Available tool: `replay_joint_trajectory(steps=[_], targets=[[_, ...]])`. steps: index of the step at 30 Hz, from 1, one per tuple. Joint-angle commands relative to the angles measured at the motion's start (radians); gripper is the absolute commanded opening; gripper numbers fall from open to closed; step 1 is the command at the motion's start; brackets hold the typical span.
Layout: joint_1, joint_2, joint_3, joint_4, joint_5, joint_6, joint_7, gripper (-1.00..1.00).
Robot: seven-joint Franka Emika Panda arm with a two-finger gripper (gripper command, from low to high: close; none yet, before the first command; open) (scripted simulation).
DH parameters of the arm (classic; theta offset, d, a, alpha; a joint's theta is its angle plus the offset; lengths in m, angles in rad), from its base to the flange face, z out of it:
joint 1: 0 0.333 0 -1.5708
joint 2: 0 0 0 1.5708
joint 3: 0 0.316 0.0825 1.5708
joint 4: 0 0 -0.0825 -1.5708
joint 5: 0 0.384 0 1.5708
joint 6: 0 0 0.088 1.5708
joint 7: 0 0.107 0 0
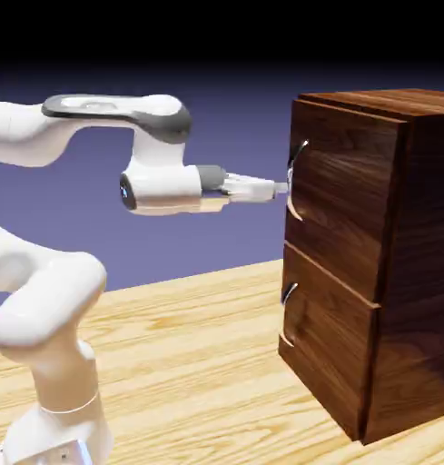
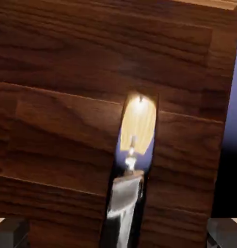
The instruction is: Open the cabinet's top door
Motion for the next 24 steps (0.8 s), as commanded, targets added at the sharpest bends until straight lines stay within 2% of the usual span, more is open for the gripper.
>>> replay_joint_trajectory(steps=[1,3,8,9,13,24], targets=[[-0.01,-0.008,0.011,0.001,0.046,-0.003,0.017,0.0],[-0.01,-0.008,0.012,0.001,0.048,-0.003,0.017,0.0],[-0.18,0.106,0.106,0.118,0.09,-0.068,-0.023,0.0],[-0.18,0.106,0.106,0.118,0.09,-0.068,-0.023,-1.0],[-0.071,0.144,0.003,0.075,0.066,-0.091,-0.091,-1.0],[0.233,0.036,-0.373,-0.169,-0.404,-0.29,0.091,-1.0]])
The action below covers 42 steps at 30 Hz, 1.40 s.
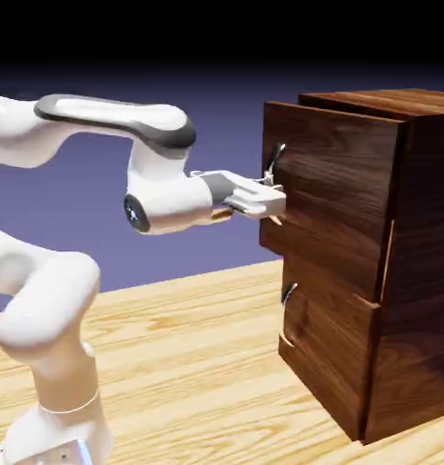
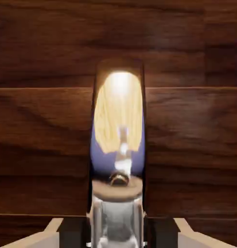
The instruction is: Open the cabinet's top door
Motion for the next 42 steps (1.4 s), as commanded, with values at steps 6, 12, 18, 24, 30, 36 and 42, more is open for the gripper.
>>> replay_joint_trajectory(steps=[6,12,18,24,30,36,42], targets=[[0.06,-0.076,-0.182,-0.086,-0.257,-0.115,0.093,-1.0],[0.06,-0.13,-0.364,-0.137,-0.518,-0.255,0.167,-1.0],[0.024,-0.132,-0.56,-0.143,-0.779,-0.432,0.207,-1.0],[-0.003,-0.052,-0.776,-0.085,-1.036,-0.645,0.206,-1.0],[0.036,0.107,-0.993,0.051,-1.261,-0.884,0.168,-1.0],[0.164,0.309,-1.208,0.256,-1.426,-1.141,0.106,-1.0],[0.343,0.509,-1.417,0.474,-1.516,-1.385,0.025,-1.0]])
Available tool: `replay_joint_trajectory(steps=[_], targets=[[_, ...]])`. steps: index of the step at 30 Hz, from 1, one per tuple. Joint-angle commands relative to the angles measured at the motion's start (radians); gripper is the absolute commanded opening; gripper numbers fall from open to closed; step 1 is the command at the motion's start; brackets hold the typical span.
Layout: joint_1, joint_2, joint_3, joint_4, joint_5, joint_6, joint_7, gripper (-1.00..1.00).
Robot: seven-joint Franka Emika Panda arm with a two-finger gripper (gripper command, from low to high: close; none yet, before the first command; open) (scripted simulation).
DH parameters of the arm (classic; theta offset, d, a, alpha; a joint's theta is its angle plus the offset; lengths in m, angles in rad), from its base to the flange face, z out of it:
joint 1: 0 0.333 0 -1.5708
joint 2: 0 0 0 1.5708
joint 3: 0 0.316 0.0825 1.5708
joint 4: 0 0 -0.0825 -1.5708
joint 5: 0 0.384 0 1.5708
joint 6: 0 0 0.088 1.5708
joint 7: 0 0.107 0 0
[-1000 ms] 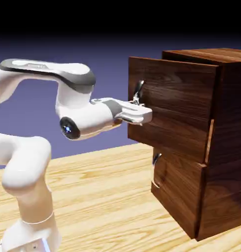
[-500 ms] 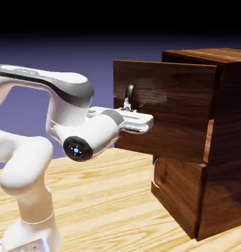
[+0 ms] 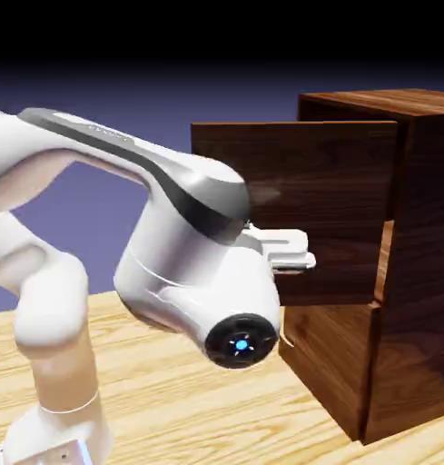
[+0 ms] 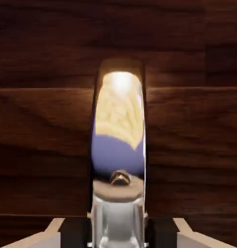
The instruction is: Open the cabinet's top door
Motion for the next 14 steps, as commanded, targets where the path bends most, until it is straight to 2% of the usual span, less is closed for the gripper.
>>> replay_joint_trajectory(steps=[1,8,14], targets=[[0.033,0.033,-0.036,0.035,-0.01,-0.04,-0.016,-1.0],[0.249,0.26,-0.289,0.232,-0.033,-0.284,-0.144,-1.0],[0.456,0.307,-0.5,0.298,-0.047,-0.345,-0.177,-1.0]])
